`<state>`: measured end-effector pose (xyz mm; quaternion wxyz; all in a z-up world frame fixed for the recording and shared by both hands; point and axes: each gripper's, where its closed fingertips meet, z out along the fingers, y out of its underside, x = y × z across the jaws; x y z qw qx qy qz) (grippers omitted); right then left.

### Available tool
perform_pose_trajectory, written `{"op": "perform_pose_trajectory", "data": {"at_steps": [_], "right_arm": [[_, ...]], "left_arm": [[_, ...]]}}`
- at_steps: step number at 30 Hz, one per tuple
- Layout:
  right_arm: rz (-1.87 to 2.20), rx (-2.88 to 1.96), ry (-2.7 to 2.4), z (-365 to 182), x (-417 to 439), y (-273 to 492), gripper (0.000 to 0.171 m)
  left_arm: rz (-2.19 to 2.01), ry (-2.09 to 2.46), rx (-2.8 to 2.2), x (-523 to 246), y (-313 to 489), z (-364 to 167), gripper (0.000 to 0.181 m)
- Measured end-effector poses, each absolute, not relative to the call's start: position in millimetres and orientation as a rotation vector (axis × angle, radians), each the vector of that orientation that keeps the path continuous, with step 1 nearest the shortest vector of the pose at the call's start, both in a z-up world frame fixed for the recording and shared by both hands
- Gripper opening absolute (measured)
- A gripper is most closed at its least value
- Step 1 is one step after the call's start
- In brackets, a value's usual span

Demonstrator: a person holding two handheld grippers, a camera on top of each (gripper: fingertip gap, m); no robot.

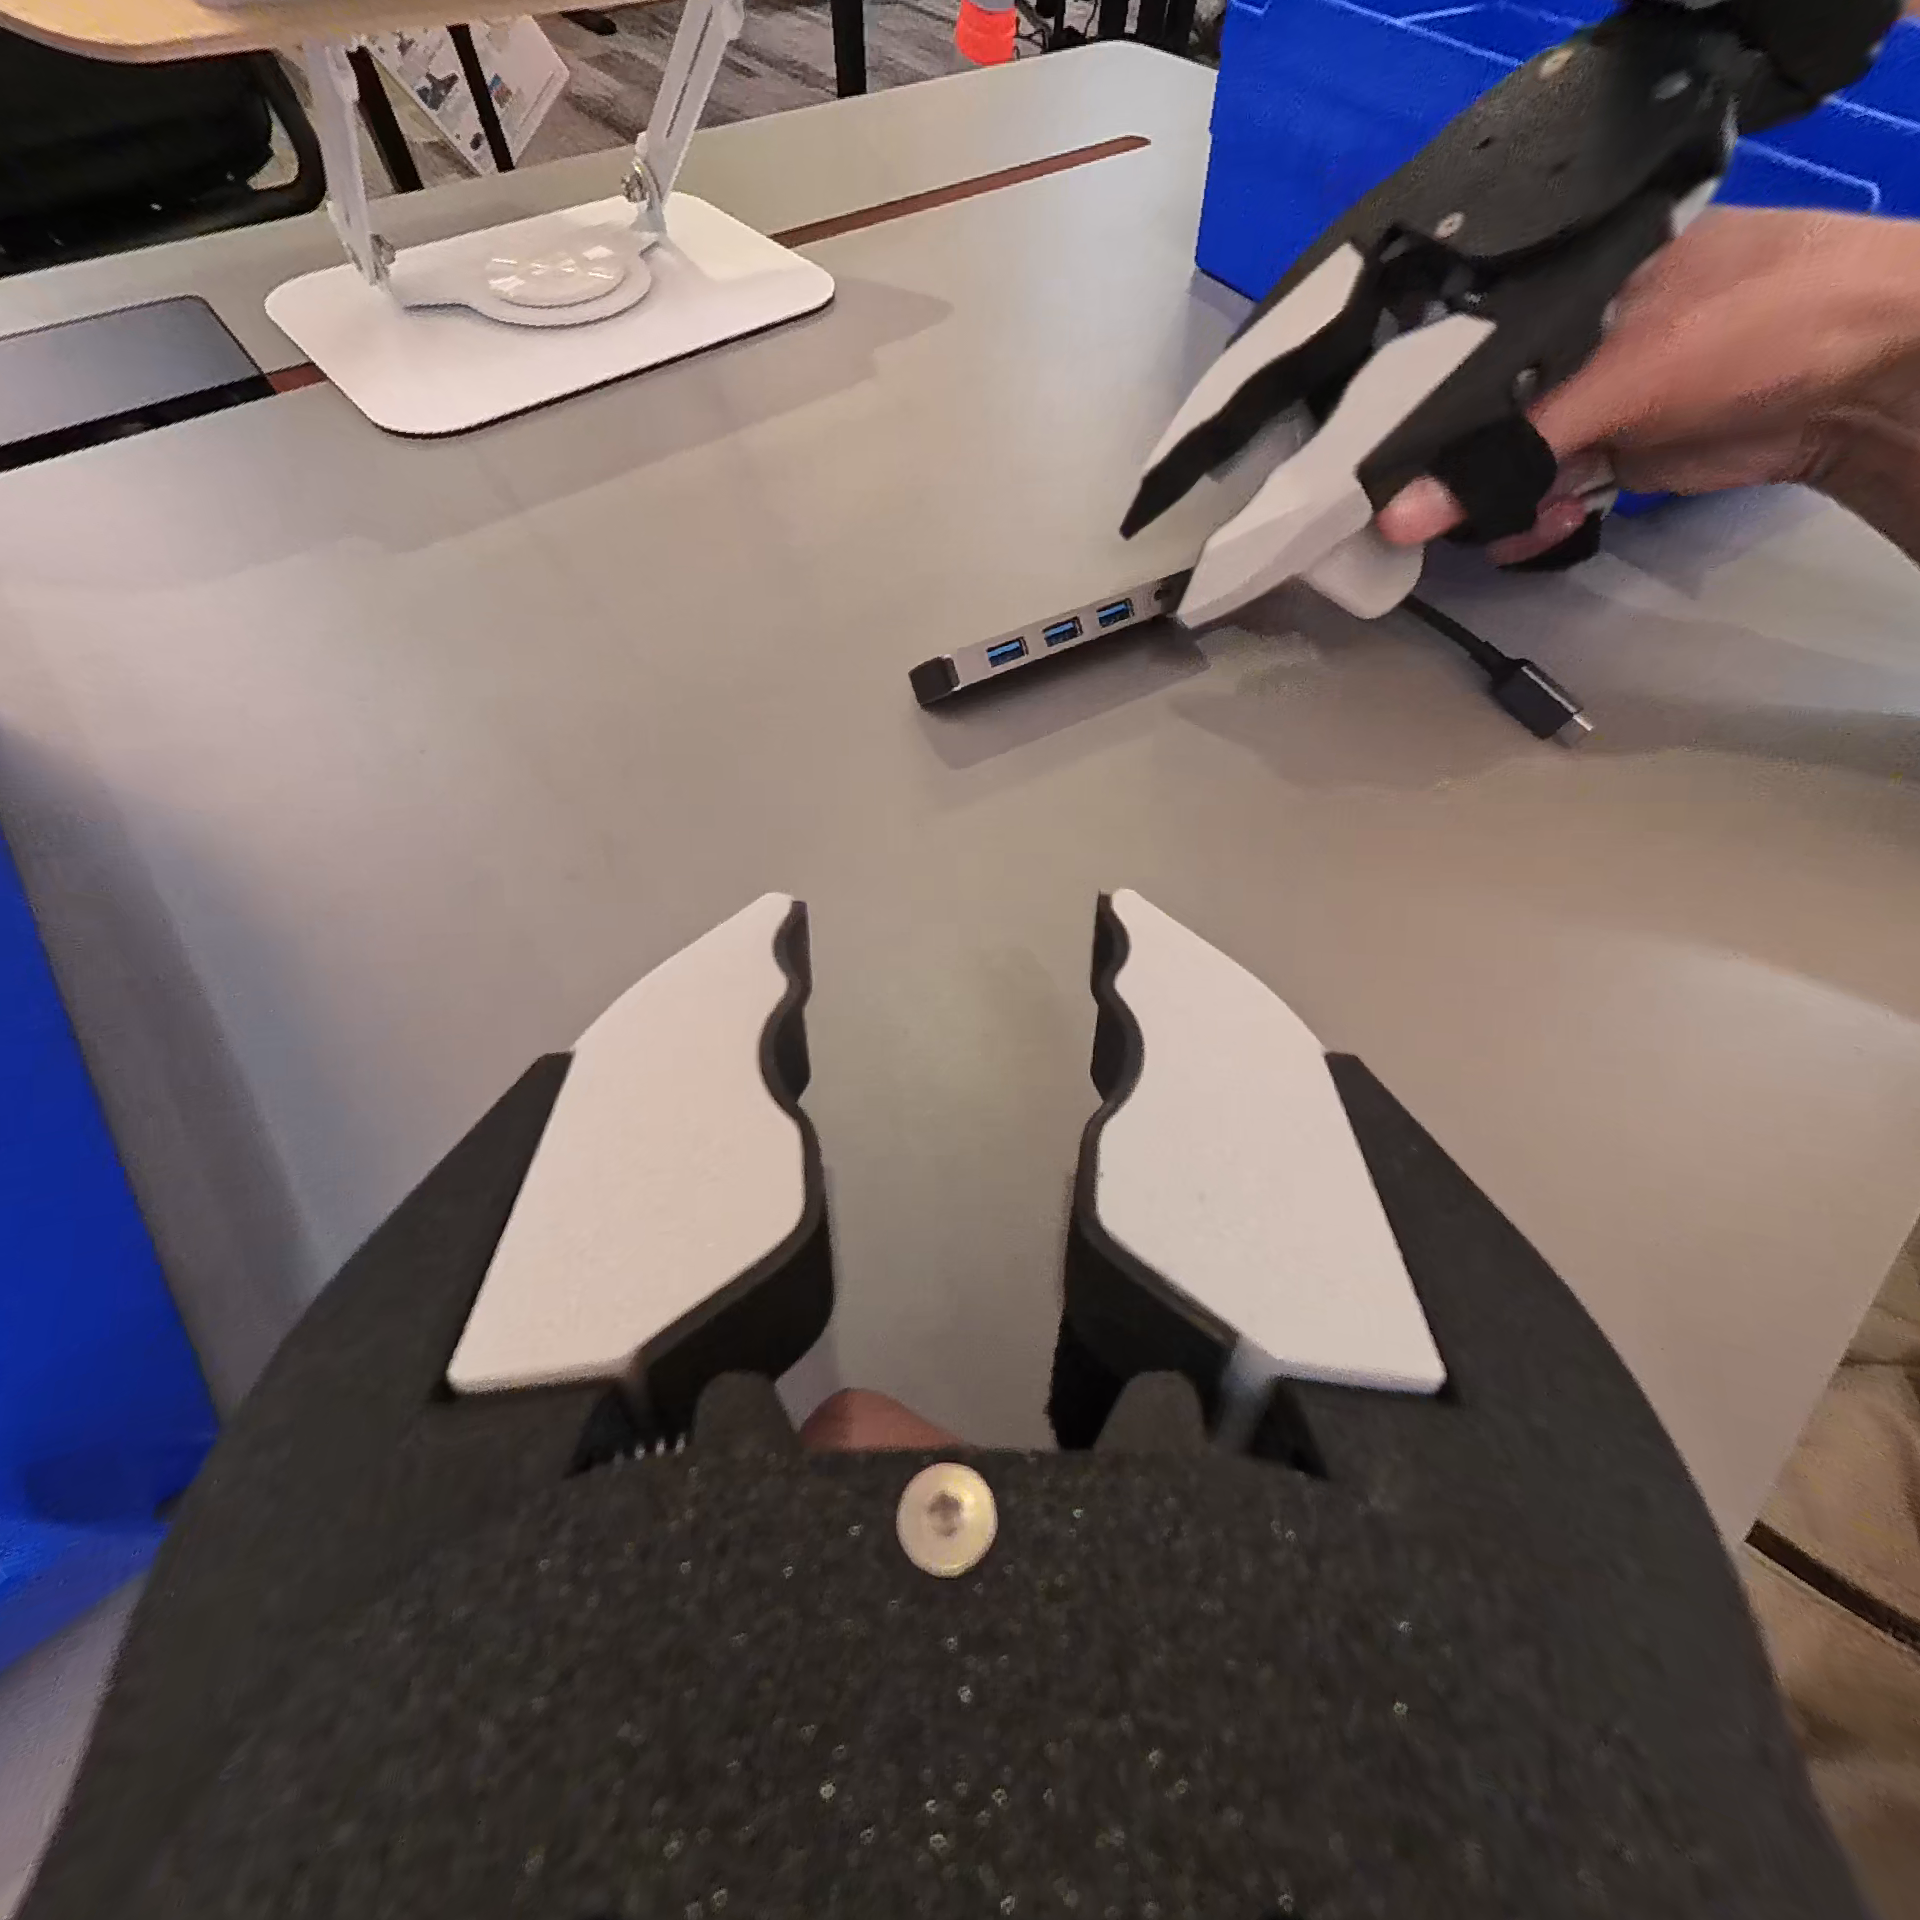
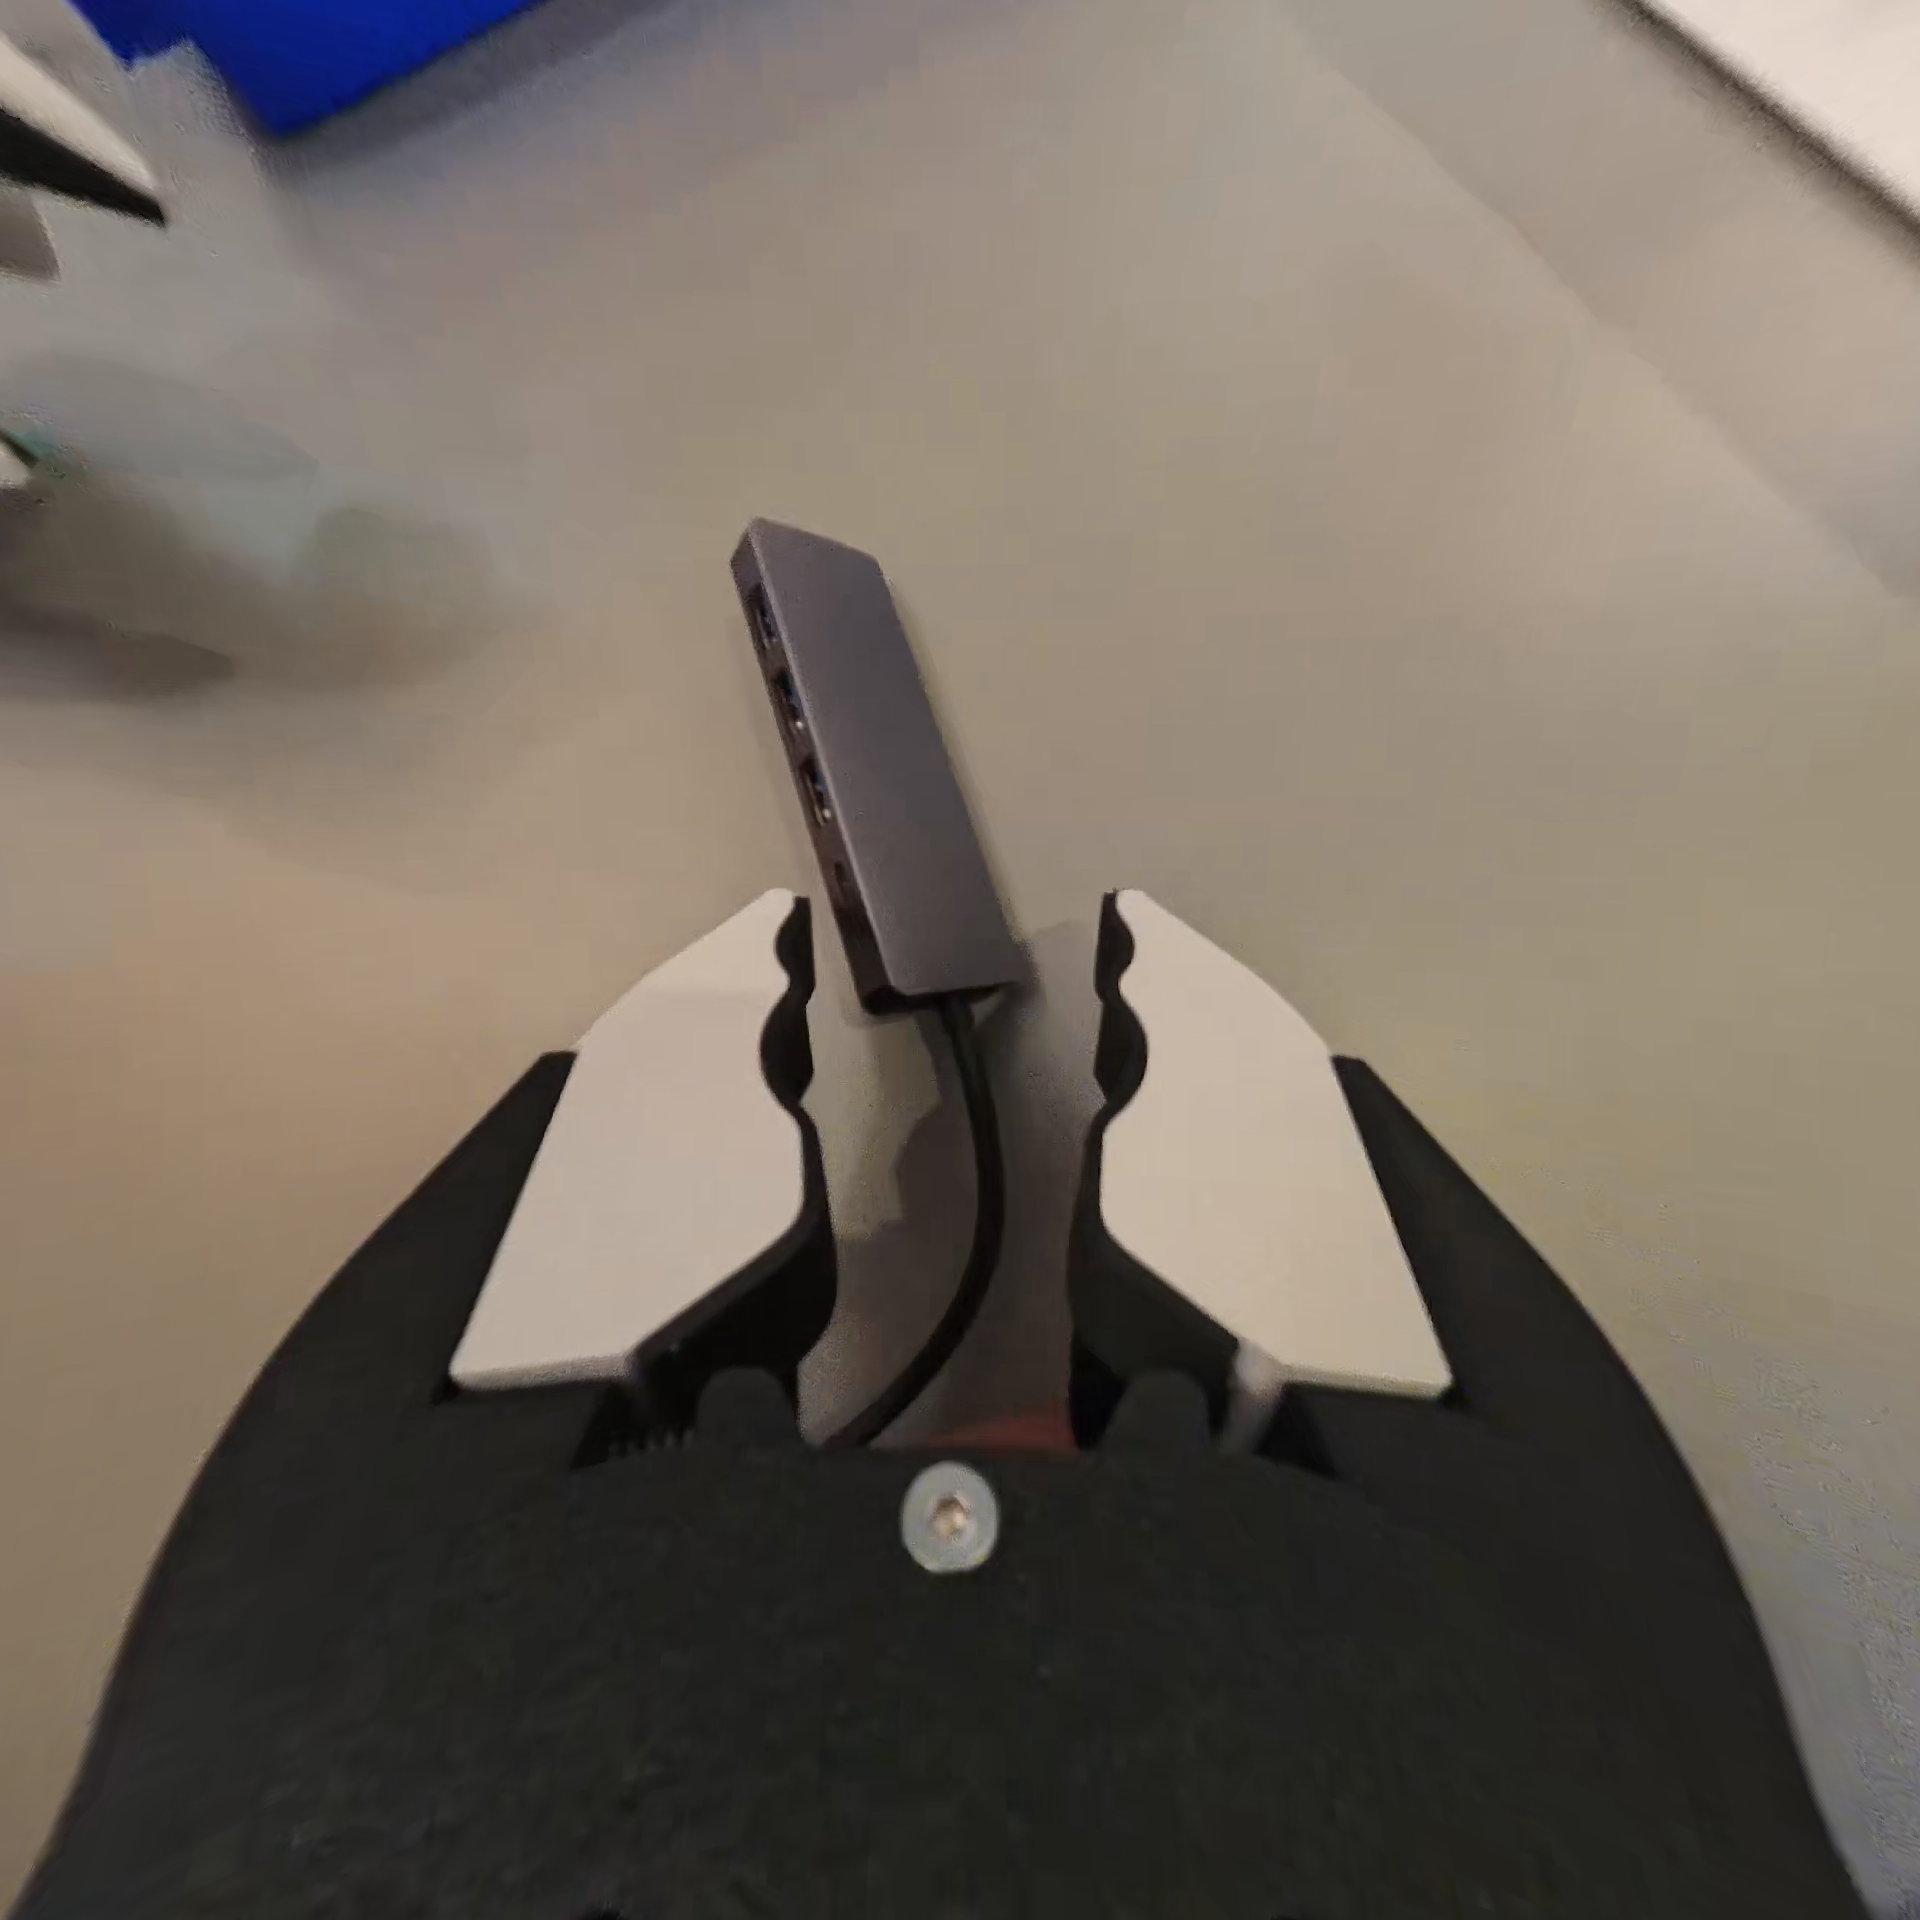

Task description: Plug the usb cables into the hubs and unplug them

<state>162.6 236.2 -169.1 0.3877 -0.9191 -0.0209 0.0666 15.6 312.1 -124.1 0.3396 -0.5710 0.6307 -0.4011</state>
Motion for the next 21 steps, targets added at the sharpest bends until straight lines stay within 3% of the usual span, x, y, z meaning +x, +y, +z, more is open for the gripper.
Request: {"op": "perform_pose_trajectory", "data": {"at_steps": [6, 9, 11, 21], "right_arm": [[0.432, -2.330, 0.106, -176, 161, 237, 0.054], [0.468, -2.361, 0.110, -178, 160, 239, 0.047], [0.452, -2.383, 0.050, -180, 154, 238, 0.038], [0.137, -2.384, -0.306, -186, 146, 236, 0.035]], "left_arm": [[-1.070, 1.665, -1.481, 15, 307, -125, 0.052], [-1.071, 1.675, -1.482, 15, 305, -126, 0.052], [-1.065, 1.683, -1.482, 15, 304, -128, 0.052], [-1.043, 1.701, -1.486, 17, 303, -133, 0.052]]}}
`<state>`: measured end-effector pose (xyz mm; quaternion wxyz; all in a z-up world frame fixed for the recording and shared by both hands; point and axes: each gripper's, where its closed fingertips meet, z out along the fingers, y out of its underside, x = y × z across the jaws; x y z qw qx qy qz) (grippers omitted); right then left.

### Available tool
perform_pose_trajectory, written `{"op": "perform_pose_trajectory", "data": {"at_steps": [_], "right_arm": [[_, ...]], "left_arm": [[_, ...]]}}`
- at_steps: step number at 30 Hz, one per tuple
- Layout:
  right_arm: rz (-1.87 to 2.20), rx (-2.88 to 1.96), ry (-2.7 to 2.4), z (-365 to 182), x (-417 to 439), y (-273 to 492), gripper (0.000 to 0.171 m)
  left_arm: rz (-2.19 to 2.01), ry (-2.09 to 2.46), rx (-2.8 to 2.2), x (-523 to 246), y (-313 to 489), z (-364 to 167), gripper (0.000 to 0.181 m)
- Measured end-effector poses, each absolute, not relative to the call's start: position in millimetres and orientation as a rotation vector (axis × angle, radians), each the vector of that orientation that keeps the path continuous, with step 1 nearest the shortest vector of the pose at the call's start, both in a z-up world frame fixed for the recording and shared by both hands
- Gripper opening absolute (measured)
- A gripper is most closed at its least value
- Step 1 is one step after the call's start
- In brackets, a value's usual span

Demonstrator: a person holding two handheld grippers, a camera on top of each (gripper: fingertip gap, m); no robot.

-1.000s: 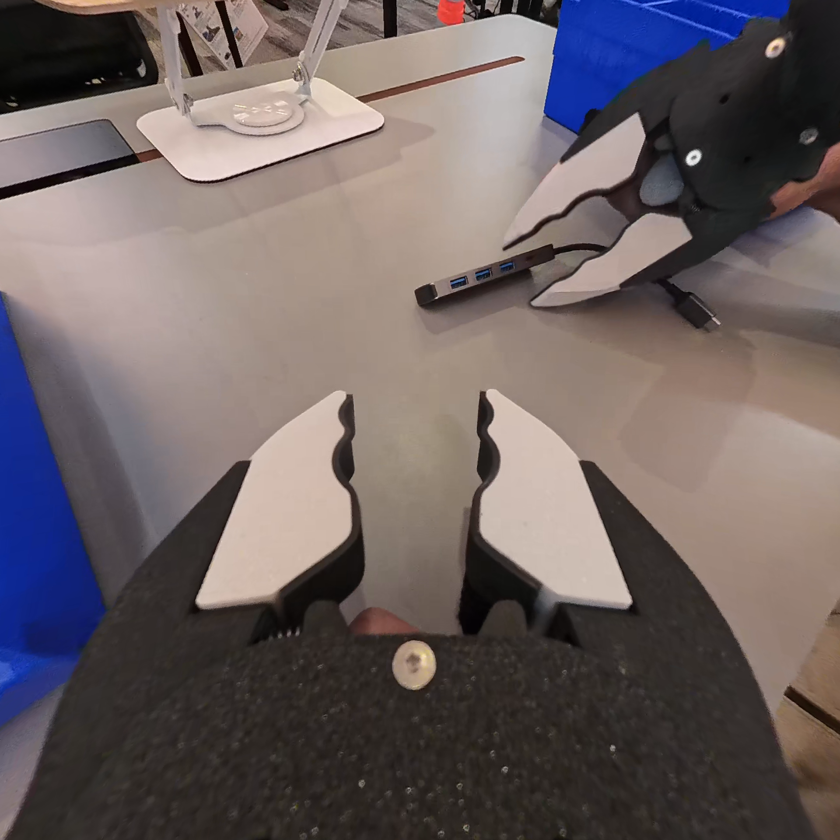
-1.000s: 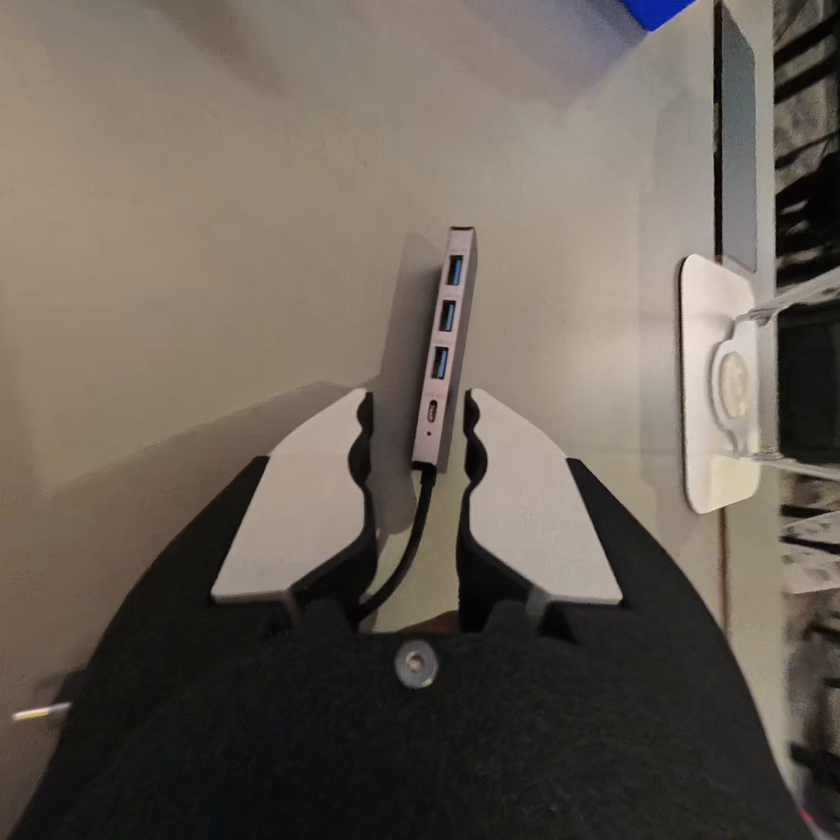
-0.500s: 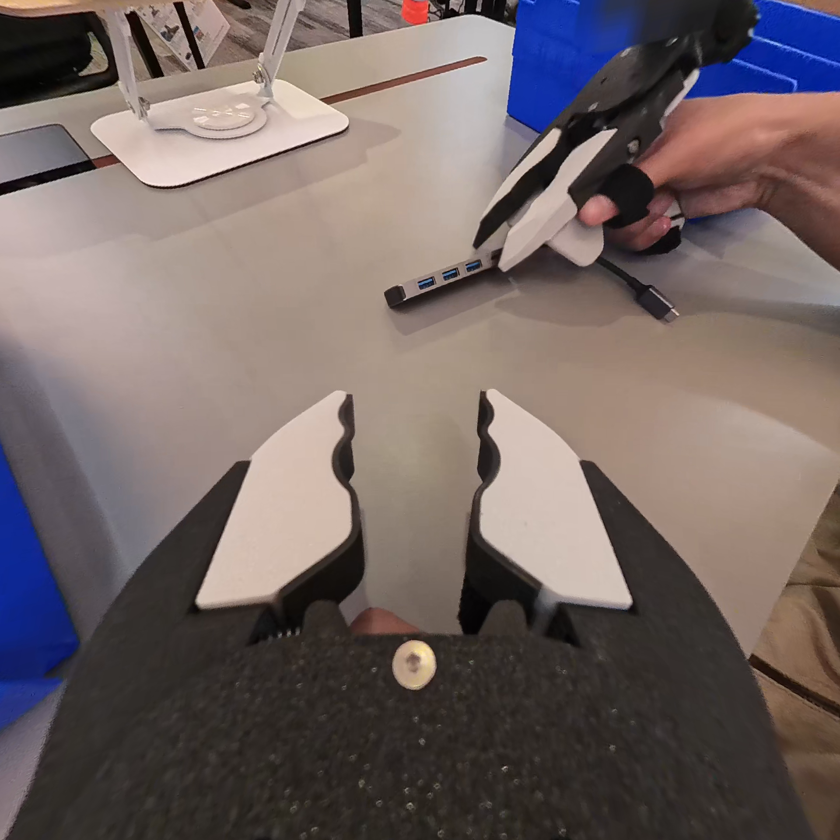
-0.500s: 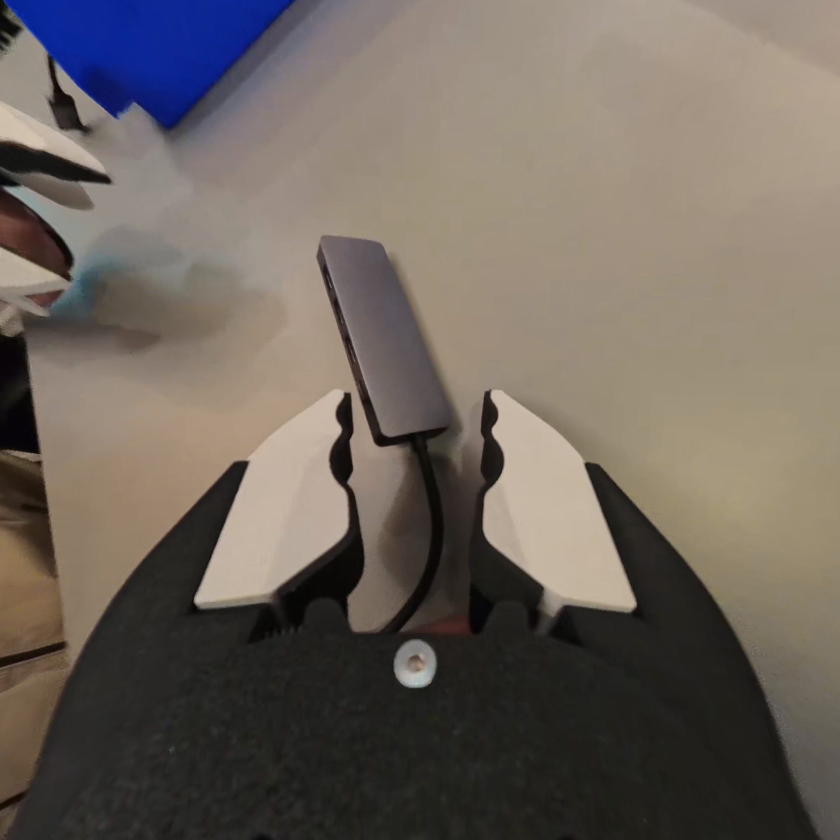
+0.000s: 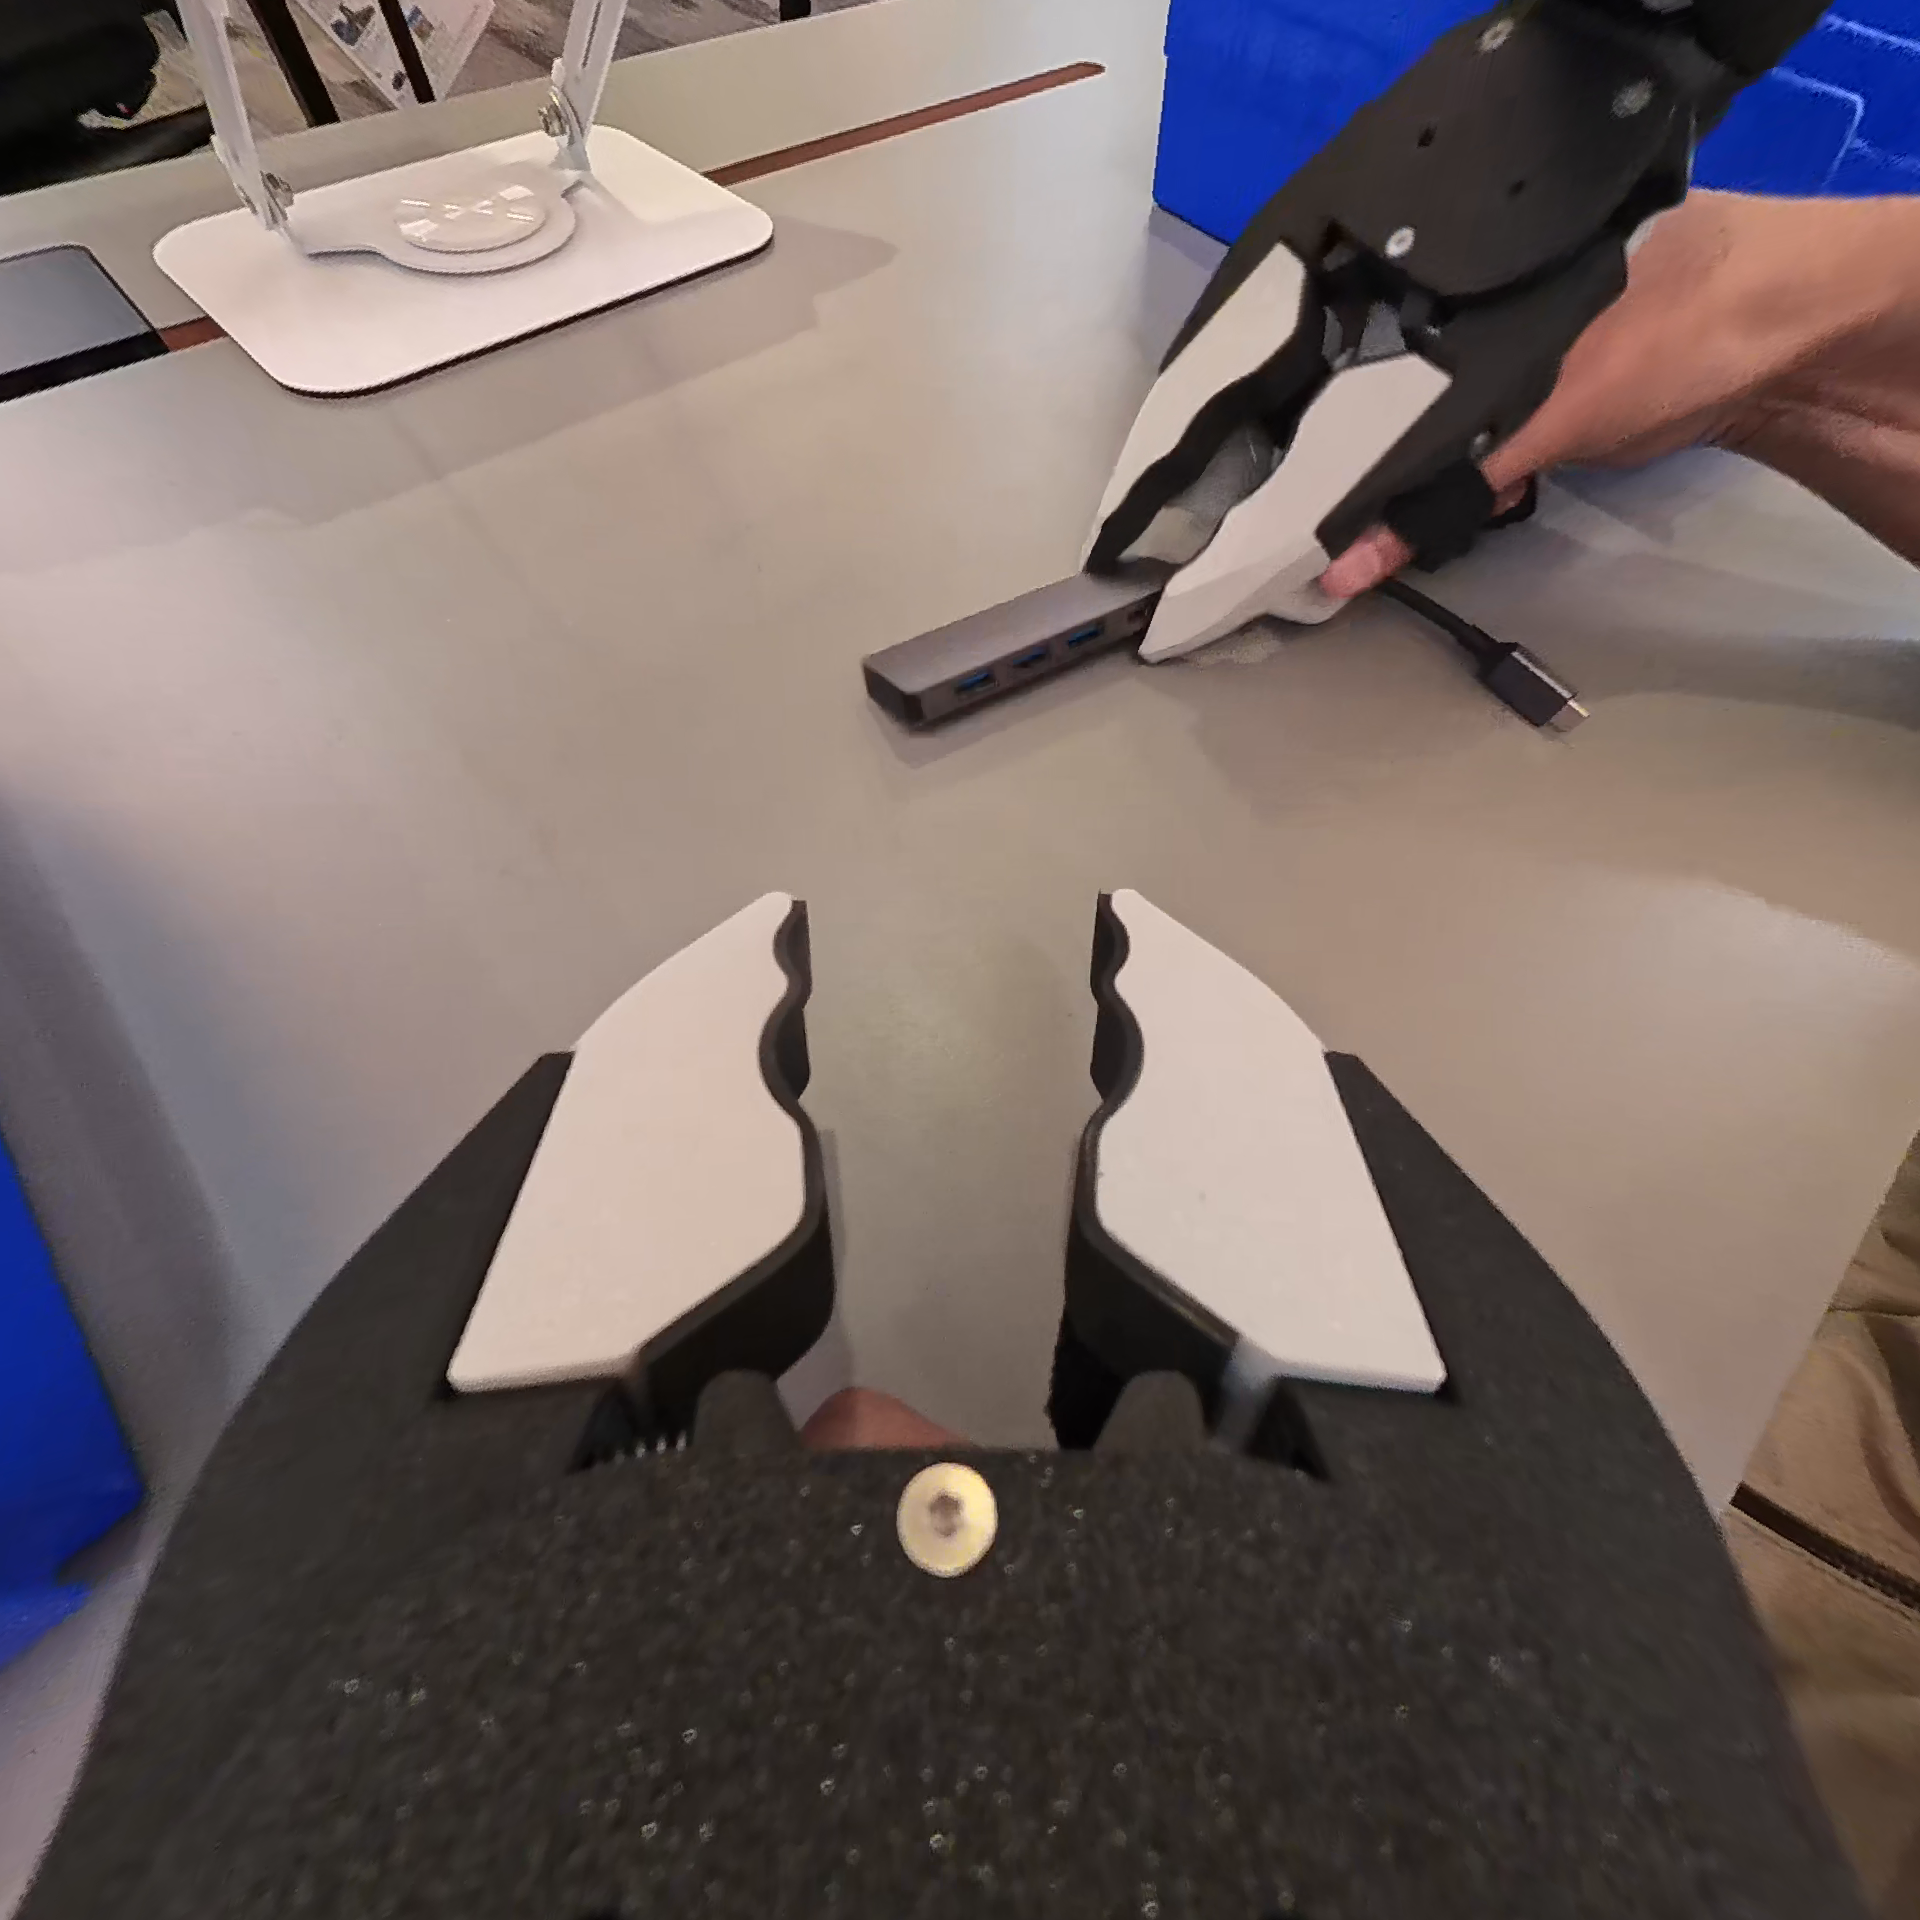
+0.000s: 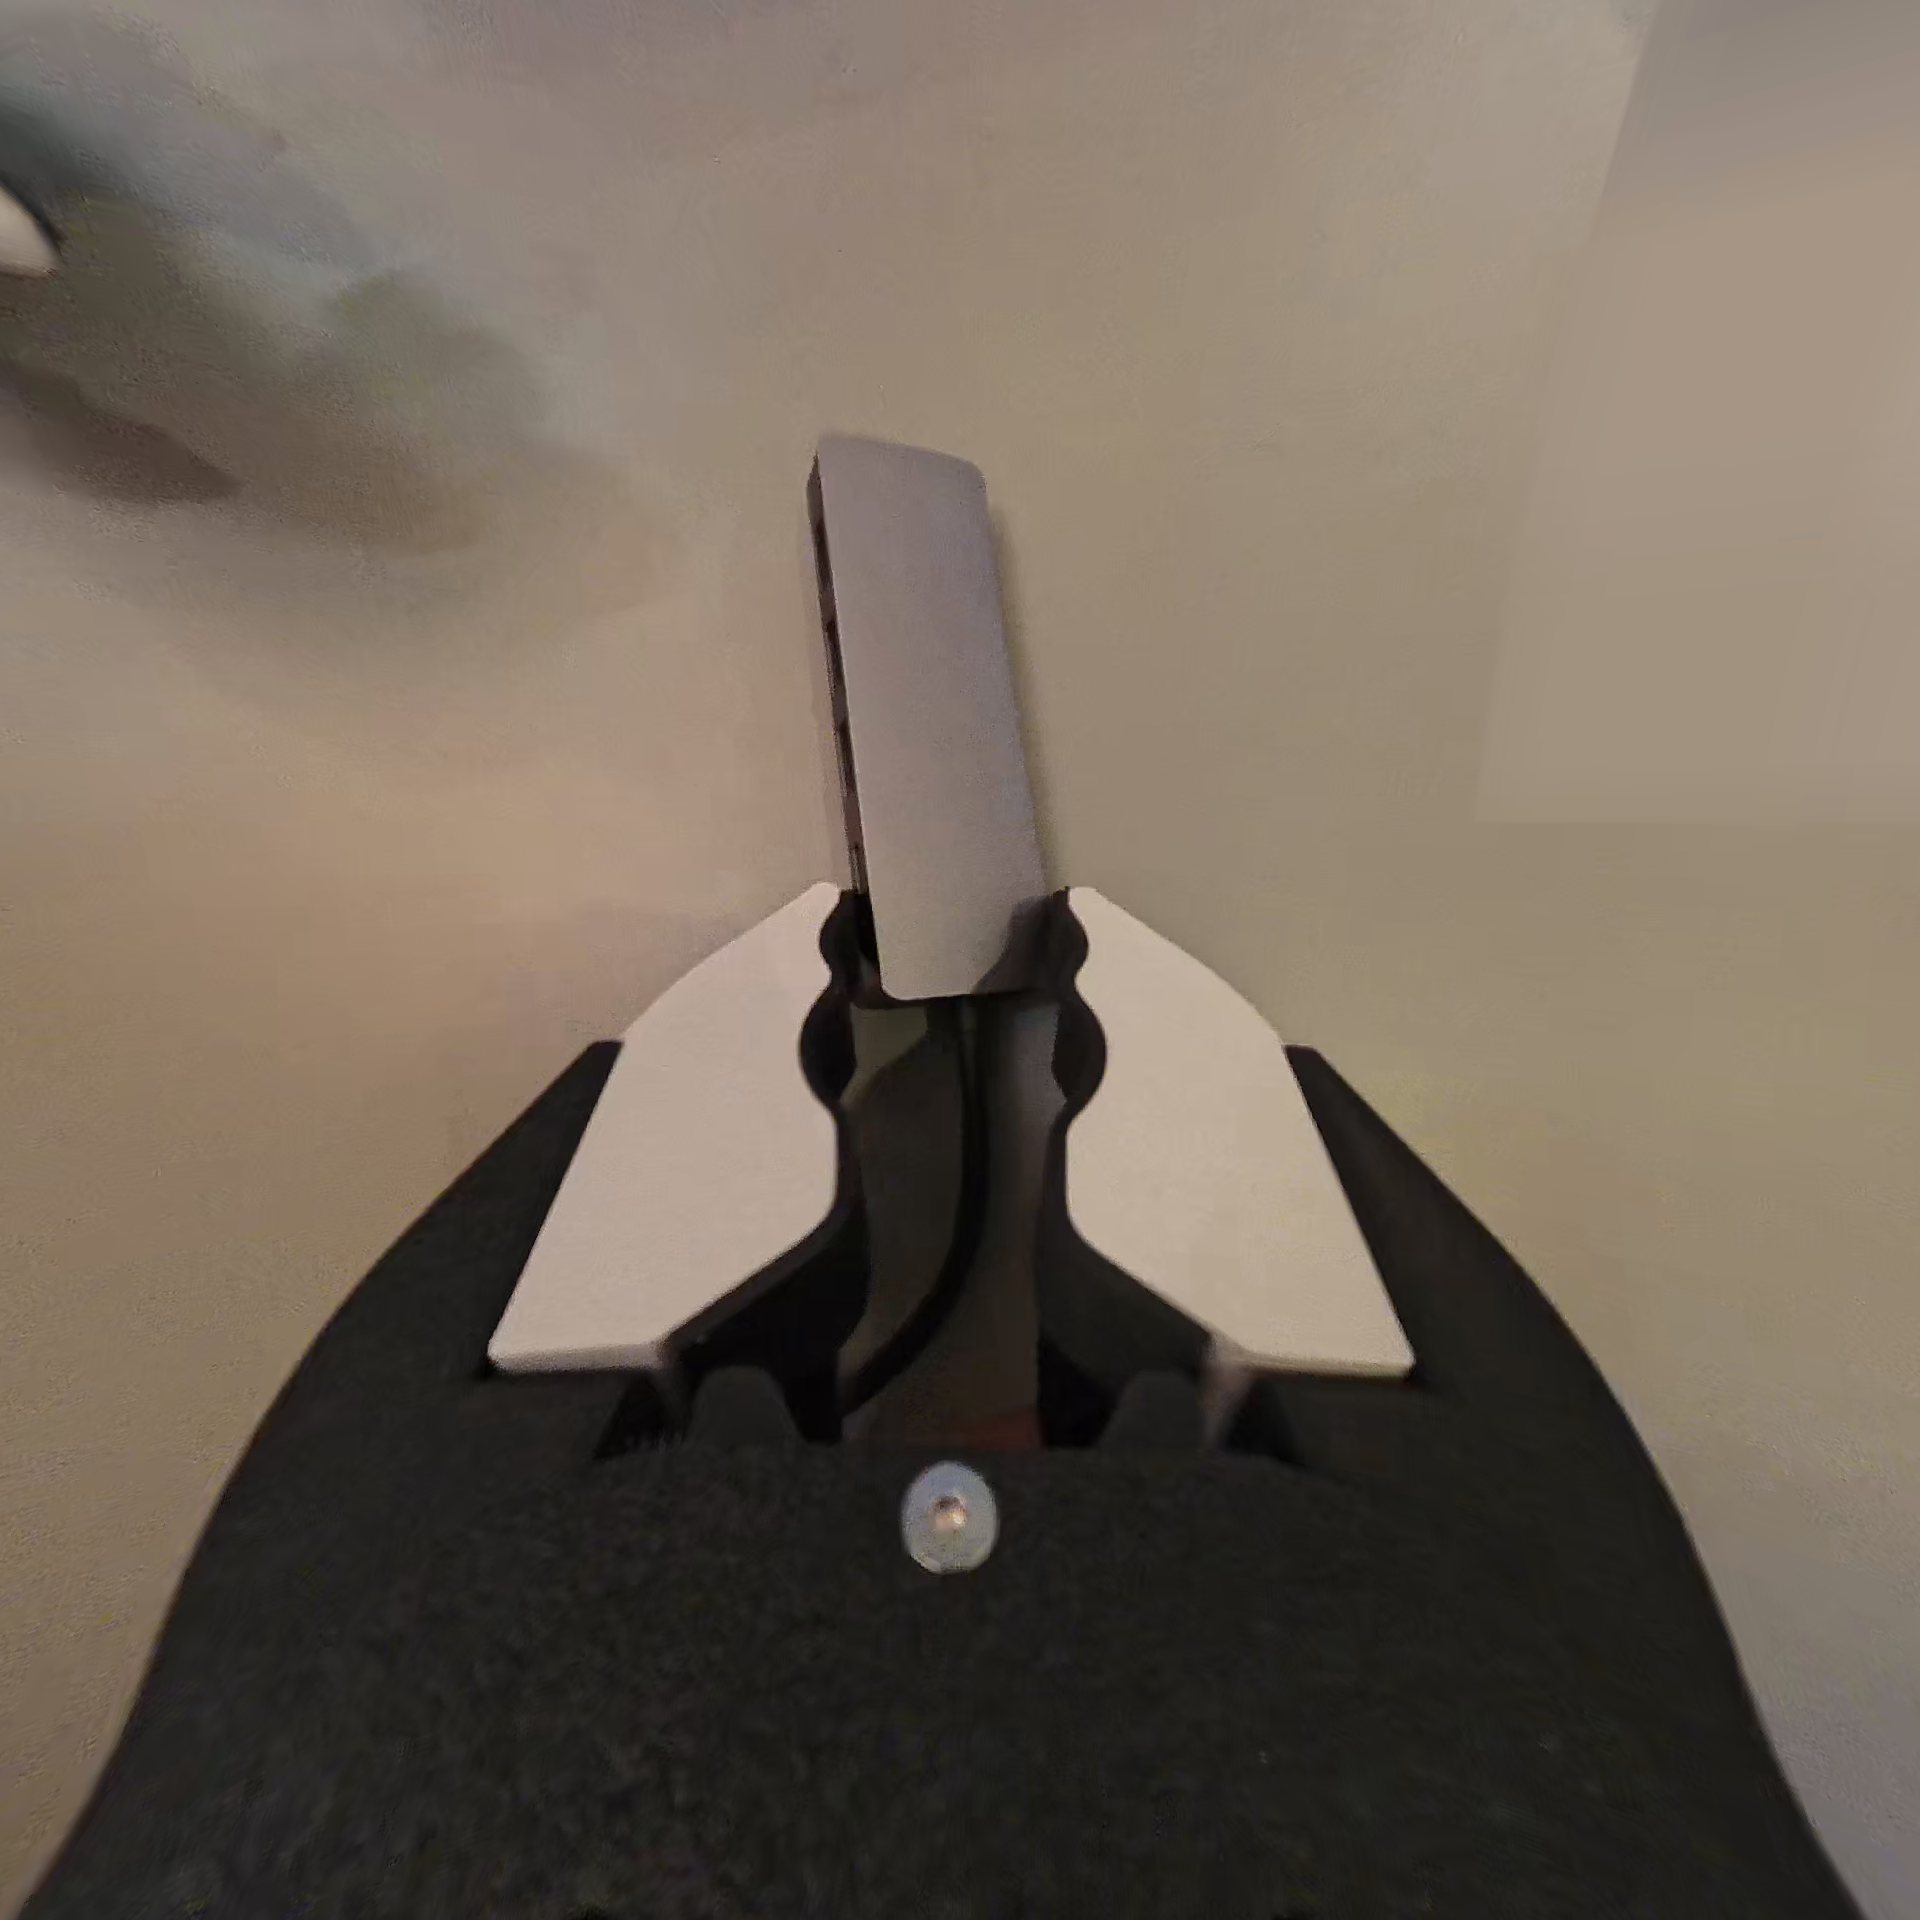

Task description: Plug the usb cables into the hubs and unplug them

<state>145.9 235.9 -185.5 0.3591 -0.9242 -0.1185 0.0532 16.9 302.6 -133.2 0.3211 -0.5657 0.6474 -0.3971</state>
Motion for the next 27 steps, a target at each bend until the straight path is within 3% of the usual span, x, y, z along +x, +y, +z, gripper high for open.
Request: {"op": "perform_pose_trajectory", "data": {"at_steps": [6, 10, 20, 27], "right_arm": [[-0.220, -2.197, -0.480, -151, 156, 244, 0.035], [-0.229, -2.115, -0.475, -113, 161, 247, 0.034], [-0.186, -2.012, -0.410, -85, 171, 250, 0.034], [-0.249, -2.018, -0.442, -94, 160, 247, 0.034]], "left_arm": [[-1.029, 1.667, -1.489, 17, 310, -129, 0.051], [-1.025, 1.643, -1.496, 16, 316, -124, 0.051], [-1.020, 1.596, -1.511, 8, 322, -118, 0.051], [-1.005, 1.549, -1.569, -8, 325, -134, 0.051]]}}
